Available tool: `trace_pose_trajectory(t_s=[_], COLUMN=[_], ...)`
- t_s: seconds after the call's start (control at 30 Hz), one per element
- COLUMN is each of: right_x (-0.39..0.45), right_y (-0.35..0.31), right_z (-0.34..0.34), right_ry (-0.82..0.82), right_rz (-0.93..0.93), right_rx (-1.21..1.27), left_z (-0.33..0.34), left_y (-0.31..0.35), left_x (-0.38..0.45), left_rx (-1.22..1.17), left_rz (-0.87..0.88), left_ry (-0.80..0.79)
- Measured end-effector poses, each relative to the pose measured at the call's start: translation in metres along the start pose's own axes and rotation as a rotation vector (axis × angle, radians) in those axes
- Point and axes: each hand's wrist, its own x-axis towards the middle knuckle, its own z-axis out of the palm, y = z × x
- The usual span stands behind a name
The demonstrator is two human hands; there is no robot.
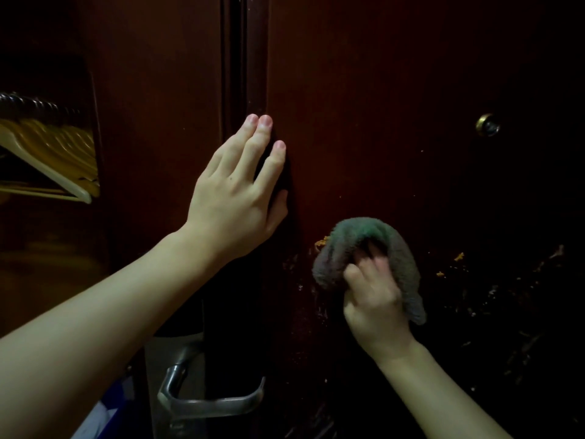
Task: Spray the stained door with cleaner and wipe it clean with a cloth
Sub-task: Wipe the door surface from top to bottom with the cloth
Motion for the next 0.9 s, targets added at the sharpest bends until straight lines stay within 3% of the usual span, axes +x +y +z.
trace_pose_trajectory(t_s=[0.17,0.3,0.37,0.47,0.67,0.9], right_x=[-0.019,0.009,0.019,-0.003,-0.043,0.002], right_y=[0.01,-0.022,-0.027,-0.007,-0.003,-0.03], right_z=[-0.012,0.009,0.014,0.007,-0.006,0.018], right_ry=[0.034,0.052,0.056,0.019,-0.015,0.013], right_rz=[0.194,0.009,-0.007,-0.001,0.226,0.034], right_rx=[-0.198,-0.069,0.044,-0.012,-0.213,0.025], left_z=[0.003,0.002,0.001,-0.001,-0.002,-0.004], left_y=[0.002,0.001,-0.002,-0.006,-0.007,-0.008], left_x=[-0.001,-0.002,-0.002,-0.002,-0.003,-0.004], left_rx=[-0.029,-0.014,0.005,-0.003,-0.109,-0.072], left_rz=[-0.022,-0.001,0.024,0.045,0.01,0.039], left_ry=[-0.021,-0.018,-0.016,-0.017,-0.025,-0.032])
